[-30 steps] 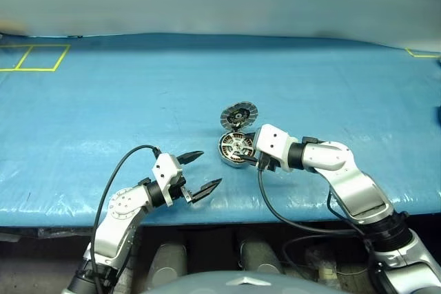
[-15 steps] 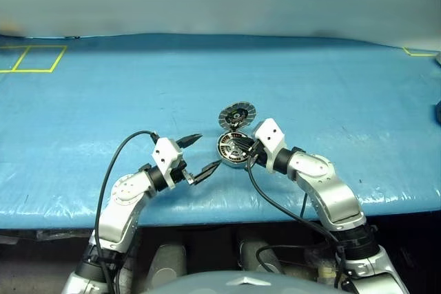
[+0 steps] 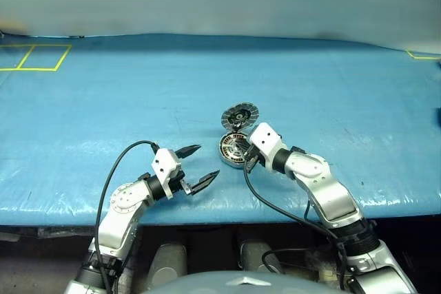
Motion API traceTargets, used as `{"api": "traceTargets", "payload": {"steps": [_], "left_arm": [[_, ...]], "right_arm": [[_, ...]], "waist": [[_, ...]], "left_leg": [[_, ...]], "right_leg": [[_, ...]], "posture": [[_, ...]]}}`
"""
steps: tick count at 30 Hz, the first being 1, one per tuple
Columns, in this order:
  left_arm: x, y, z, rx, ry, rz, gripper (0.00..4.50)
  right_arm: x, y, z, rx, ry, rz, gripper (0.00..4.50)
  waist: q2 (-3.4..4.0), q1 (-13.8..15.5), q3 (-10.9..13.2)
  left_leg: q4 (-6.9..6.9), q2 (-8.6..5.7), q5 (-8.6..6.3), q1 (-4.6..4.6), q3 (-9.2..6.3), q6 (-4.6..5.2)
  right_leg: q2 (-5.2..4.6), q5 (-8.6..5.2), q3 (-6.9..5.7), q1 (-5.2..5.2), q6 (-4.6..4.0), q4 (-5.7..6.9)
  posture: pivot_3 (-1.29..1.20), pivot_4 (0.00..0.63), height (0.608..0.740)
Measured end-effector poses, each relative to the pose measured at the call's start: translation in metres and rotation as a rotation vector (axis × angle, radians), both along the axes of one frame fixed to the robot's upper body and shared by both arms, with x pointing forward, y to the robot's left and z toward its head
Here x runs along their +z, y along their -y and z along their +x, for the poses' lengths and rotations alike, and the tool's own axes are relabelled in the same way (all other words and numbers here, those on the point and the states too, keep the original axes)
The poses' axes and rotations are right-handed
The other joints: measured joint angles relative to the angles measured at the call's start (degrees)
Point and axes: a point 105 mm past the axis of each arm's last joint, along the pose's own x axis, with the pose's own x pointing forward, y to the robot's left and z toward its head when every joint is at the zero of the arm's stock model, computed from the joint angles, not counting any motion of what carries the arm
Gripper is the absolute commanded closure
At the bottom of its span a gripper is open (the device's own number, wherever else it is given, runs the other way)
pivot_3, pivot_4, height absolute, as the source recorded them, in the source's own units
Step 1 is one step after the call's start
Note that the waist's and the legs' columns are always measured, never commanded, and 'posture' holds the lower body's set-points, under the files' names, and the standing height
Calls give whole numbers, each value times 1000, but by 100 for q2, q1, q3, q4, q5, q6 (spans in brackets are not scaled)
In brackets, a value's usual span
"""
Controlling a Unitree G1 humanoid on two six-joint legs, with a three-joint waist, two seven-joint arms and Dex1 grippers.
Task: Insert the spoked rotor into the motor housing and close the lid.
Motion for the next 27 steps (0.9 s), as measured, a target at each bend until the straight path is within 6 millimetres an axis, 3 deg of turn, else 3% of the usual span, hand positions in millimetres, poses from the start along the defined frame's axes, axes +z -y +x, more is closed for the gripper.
{"api": "traceTargets", "payload": {"steps": [3,7,12,14,17,20,24,27], "left_arm": [[3,0,3,3,1,-6,0],[9,-2,11,24,-8,-24,0],[28,-8,30,60,-29,-105,0],[37,-9,36,62,-31,-141,0],[51,-10,51,65,-26,-181,0],[69,-10,82,100,-13,-213,599],[94,-8,122,140,-1,-259,1930],[96,-9,147,187,-14,-230,2948]], "right_arm": [[0,0,-2,-13,-12,52,4444],[4,-3,-8,-54,-84,252,4444],[53,2,-39,32,-88,477,4444],[49,5,-50,40,-119,452,4444],[20,17,-65,-13,-216,356,4444],[0,18,-82,-41,-294,329,4500],[-11,19,-87,-103,-304,306,4500],[-13,20,-86,-138,-296,303,4500]], "waist": [[-6,3,-4],[-4,-1,0],[-1,15,3],[-1,13,3],[-1,15,4],[-5,24,6],[-9,-3,8],[-10,-9,8]], "left_leg": [[0,0,0,-1,-2,0],[0,0,0,-8,-2,0],[0,-1,-1,-18,-14,1],[0,-1,-1,-18,-14,2],[2,-3,-1,-16,-12,1],[7,-3,1,-17,-20,0],[22,-4,1,-17,-14,-1],[22,-6,1,-24,-14,0]], "right_leg": [[1,0,-1,0,0,0],[0,2,0,-6,-2,1],[0,0,-11,-6,0,-3],[0,-1,-11,-6,-1,-2],[0,-1,-11,-6,0,-1],[6,-1,-15,-3,2,2],[8,4,-8,2,10,0],[8,5,-7,-2,13,-5]], "posture": [[0,150,740],[0,150,740],[0,150,740],[0,150,740],[0,150,740],[0,150,740],[0,150,740],[0,150,740]]}}
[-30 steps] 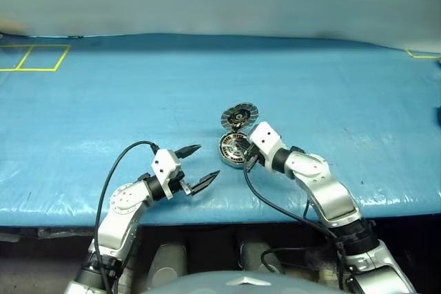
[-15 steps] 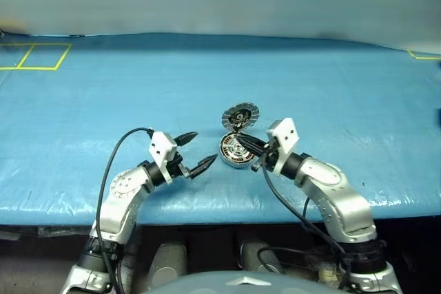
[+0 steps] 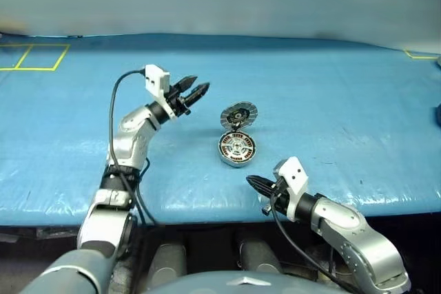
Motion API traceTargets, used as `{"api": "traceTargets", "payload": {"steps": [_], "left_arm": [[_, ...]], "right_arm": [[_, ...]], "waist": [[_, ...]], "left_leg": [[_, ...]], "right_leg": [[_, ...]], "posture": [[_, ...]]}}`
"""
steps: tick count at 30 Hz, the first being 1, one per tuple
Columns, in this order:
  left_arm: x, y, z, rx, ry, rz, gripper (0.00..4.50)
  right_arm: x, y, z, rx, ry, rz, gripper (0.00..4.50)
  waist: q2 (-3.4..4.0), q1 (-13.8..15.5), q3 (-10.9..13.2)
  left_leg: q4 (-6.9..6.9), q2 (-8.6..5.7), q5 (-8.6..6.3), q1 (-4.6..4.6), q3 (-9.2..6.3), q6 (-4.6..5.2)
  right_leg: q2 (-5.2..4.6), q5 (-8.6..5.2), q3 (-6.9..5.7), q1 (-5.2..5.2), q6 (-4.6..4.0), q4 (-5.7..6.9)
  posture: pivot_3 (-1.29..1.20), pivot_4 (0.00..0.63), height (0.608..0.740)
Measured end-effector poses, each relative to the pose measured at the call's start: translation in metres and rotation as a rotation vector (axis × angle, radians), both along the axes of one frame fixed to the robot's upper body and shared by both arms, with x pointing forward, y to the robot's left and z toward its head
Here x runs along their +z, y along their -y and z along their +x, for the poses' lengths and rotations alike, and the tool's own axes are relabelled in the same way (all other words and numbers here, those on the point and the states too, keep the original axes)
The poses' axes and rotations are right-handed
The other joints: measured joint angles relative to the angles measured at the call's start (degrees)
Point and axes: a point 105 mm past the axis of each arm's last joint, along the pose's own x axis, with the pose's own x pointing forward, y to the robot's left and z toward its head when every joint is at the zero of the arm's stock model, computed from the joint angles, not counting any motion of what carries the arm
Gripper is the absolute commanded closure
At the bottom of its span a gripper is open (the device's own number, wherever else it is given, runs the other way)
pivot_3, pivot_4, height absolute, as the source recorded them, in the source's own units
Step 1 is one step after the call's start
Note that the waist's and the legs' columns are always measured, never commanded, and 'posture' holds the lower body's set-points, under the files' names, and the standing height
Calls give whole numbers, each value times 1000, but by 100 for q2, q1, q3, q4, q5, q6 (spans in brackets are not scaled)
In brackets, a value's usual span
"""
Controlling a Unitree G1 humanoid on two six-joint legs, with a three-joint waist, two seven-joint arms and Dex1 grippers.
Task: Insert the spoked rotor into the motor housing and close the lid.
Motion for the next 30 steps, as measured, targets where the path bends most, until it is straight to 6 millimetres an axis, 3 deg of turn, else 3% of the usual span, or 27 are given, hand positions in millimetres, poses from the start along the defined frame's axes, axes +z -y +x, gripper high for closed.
{"api": "traceTargets", "payload": {"steps": [4,9,14,21,27,30], "left_arm": [[-19,15,14,-31,-62,73,4252],[-41,55,2,-248,-118,148,4252],[-34,84,-8,-405,-79,196,4252],[-39,99,-24,-565,-36,313,4252],[-78,98,-62,-824,-36,504,4252],[-80,103,-74,-919,-14,529,4252]], "right_arm": [[-3,3,0,-45,0,-20,4500],[-4,2,-7,-63,-7,-21,4500],[-8,7,-28,-66,-52,-24,4500],[-2,18,-35,-106,-38,-36,4500],[14,35,-29,-197,39,-43,4500],[21,39,-26,-237,67,-23,4500]], "waist": [[-2,23,1],[-4,27,2],[-6,26,4],[-5,13,3],[-2,20,1],[-2,37,1]], "left_leg": [[-1,-2,-1,-16,-5,2],[-3,-12,-6,-38,-10,8],[2,-15,-7,-42,-15,10],[10,-14,-7,-33,-16,10],[11,-14,-7,-33,-16,10],[14,-14,-7,-34,-19,10]], "right_leg": [[-2,-2,-3,-7,-3,-4],[-12,-2,-6,-22,-12,-8],[-14,-8,-9,-22,-3,-6],[-12,-15,-8,-16,10,4],[-13,-13,-7,-13,7,4],[-13,-14,-10,-11,7,5]], "posture": [[0,150,740],[0,150,740],[0,150,740],[0,150,740],[0,150,740],[0,150,740]]}}
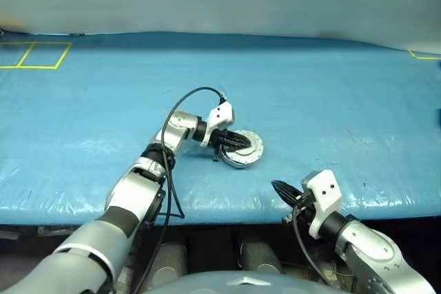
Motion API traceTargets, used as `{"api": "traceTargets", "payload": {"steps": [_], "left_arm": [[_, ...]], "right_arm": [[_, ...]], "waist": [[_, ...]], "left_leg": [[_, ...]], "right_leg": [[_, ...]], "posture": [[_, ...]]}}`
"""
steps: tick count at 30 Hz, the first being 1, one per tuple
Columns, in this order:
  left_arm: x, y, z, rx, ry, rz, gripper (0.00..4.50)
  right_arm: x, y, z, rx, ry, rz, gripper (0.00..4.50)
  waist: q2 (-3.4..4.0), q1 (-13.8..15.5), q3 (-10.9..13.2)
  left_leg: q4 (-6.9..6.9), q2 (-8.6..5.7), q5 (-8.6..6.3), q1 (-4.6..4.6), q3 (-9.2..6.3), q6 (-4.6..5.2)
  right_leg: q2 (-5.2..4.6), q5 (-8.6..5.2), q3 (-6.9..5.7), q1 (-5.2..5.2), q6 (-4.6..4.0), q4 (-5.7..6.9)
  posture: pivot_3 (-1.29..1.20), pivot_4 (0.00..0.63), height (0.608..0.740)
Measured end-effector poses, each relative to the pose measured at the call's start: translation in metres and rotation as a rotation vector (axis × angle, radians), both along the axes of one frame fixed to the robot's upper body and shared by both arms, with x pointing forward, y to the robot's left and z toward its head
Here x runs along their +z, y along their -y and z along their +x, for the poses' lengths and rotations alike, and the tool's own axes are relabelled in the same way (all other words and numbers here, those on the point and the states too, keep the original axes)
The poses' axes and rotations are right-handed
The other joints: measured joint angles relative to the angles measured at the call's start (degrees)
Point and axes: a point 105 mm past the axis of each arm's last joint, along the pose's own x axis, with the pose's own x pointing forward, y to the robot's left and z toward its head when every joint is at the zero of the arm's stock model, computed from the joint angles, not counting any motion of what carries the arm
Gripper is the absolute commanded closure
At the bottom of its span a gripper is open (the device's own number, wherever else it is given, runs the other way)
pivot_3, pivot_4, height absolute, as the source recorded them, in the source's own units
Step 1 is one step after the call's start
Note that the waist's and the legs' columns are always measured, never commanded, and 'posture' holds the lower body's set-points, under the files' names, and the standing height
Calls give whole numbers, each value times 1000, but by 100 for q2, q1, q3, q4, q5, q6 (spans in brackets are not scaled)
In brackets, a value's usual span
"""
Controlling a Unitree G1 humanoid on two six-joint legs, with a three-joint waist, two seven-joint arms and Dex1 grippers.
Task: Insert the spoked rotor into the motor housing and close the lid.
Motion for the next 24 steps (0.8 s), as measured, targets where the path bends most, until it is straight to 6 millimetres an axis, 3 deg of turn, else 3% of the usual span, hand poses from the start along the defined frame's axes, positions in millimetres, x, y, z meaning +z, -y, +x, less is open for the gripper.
{"api": "traceTargets", "payload": {"steps": [8,14,20,24], "left_arm": [[-5,9,-13,-88,33,37,4252],[2,4,-18,-41,-20,-69,4252],[49,-23,-32,-8,72,-245,4252],[46,-52,-46,77,101,-218,4252]], "right_arm": [[11,-1,8,-13,50,18,4500],[24,-11,16,33,106,39,4500],[45,-22,32,82,204,42,4500],[49,-25,45,102,218,34,4500]], "waist": [[2,-9,-3],[3,-26,-2],[9,-36,-4],[12,-36,-5]], "left_leg": [[11,-1,0,10,0,1],[11,2,0,7,-3,1],[5,6,0,9,-2,0],[3,8,0,15,1,0]], "right_leg": [[0,0,2,16,3,1],[3,0,2,9,2,9],[3,7,3,8,-14,8],[3,6,4,10,-15,8]], "posture": [[0,150,740],[0,150,740],[0,150,740],[0,150,740]]}}
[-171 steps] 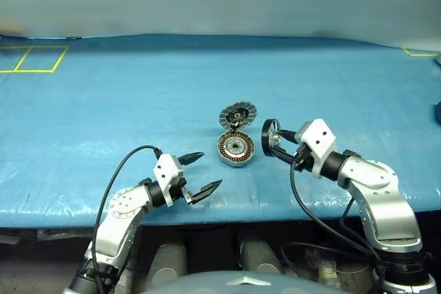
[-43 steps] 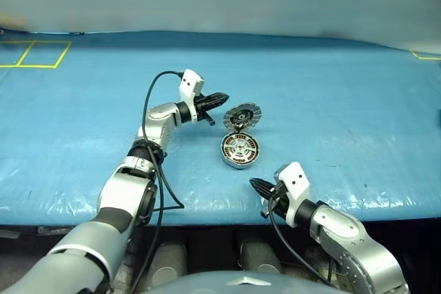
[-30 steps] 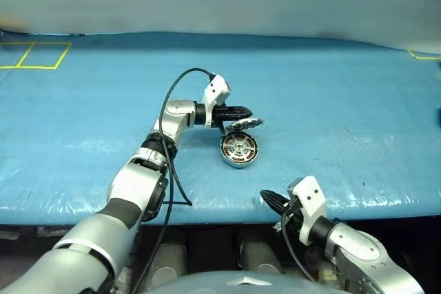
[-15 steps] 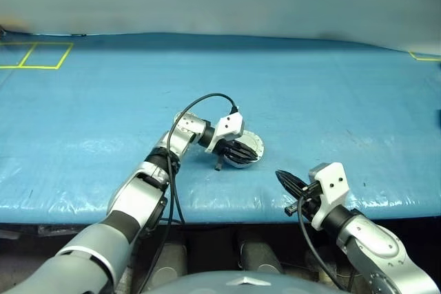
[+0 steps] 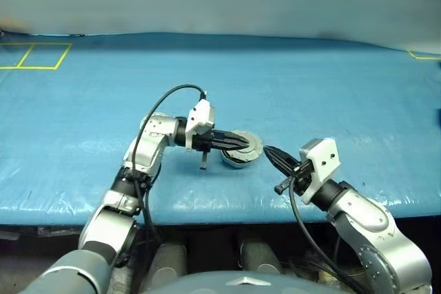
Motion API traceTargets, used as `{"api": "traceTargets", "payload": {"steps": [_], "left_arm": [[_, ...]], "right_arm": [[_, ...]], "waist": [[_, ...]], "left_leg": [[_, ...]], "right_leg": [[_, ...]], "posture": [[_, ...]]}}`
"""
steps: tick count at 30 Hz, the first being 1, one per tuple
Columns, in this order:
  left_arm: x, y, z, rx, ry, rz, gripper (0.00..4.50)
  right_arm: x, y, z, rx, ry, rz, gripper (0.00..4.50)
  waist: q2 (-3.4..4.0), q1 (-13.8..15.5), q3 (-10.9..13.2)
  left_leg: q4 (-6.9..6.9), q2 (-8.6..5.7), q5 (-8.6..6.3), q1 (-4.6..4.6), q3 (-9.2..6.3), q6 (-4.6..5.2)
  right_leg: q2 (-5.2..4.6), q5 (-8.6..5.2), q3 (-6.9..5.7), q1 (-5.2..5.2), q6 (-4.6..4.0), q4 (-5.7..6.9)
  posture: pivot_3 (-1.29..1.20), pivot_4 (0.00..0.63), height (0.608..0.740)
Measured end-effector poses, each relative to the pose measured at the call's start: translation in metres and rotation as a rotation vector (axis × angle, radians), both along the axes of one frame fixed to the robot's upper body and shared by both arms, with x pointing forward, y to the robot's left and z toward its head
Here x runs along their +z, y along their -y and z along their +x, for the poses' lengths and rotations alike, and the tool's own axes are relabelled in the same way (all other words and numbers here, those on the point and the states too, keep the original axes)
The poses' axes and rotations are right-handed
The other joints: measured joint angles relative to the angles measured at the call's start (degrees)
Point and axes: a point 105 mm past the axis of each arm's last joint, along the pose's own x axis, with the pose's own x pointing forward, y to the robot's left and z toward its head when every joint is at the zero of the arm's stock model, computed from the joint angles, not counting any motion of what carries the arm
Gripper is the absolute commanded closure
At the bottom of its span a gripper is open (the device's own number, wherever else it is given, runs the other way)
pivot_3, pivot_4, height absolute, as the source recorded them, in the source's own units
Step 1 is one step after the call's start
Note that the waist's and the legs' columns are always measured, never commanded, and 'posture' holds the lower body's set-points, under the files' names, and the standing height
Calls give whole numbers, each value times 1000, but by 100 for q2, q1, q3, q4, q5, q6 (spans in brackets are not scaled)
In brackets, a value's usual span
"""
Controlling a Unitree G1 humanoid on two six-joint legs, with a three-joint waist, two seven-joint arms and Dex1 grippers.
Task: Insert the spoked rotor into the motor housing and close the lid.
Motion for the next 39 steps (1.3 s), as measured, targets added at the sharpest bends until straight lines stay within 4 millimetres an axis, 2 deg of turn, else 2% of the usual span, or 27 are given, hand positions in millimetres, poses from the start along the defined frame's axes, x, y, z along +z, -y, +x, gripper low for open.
{"api": "traceTargets", "payload": {"steps": [3,8,11,15,20,24,27,30,33,36,39], "left_arm": [[-15,-17,-14,74,-32,32,4325],[-30,-35,-33,274,-64,-10,4325],[-41,-42,-47,357,-114,-16,4325],[-43,-47,-51,427,-137,-26,4325],[-46,-50,-53,488,-166,-50,4325],[-46,-52,-51,512,-159,-49,4325],[-46,-53,-51,511,-157,-42,4325],[-48,-54,-54,496,-168,-34,4325],[-50,-56,-57,486,-171,-18,4325],[-51,-57,-57,488,-171,-16,4325],[-50,-57,-56,490,-162,-20,4325]], "right_arm": [[-2,1,13,4,7,-47,3910],[-12,-5,36,52,-9,-150,2276],[-23,2,51,49,-44,-211,1250],[-28,-3,55,116,-69,-214,9],[-37,-13,58,195,-114,-211,9],[-38,-20,63,207,-101,-221,9],[-49,-19,65,199,-122,-238,9],[-51,-22,66,205,-111,-241,9],[-52,-25,66,199,-111,-233,597],[-54,-27,64,205,-111,-228,1460],[-53,-29,63,208,-104,-222,1463]], "waist": [[1,11,1],[2,6,2],[1,32,3],[2,50,4],[2,17,4],[2,15,4],[2,16,4],[3,14,3],[4,8,3],[3,9,3],[3,8,3]], "left_leg": [[2,0,0,2,2,0],[3,2,0,6,13,0],[2,1,0,6,8,0],[2,2,0,6,11,0],[1,2,0,7,14,0],[1,4,0,7,14,0],[-1,3,0,7,16,0],[-3,3,0,8,16,0],[-4,5,0,15,16,0],[-3,6,0,18,18,0],[-4,6,0,19,19,0]], "right_leg": [[-2,0,0,1,1,0],[-6,2,5,1,-3,-1],[-5,2,1,1,-4,1],[-4,0,2,2,-2,1],[-4,2,3,-1,-3,1],[-1,1,3,-1,-2,1],[-3,3,4,-1,-4,-2],[-3,3,4,-1,-5,-2],[-1,-1,4,1,-4,1],[-1,-3,4,4,-1,2],[-1,-2,6,4,-1,1]], "posture": [[0,150,740],[0,150,740],[0,150,740],[0,150,740],[0,150,740],[0,150,740],[0,150,740],[0,150,740],[0,150,740],[0,150,740],[0,150,740]]}}
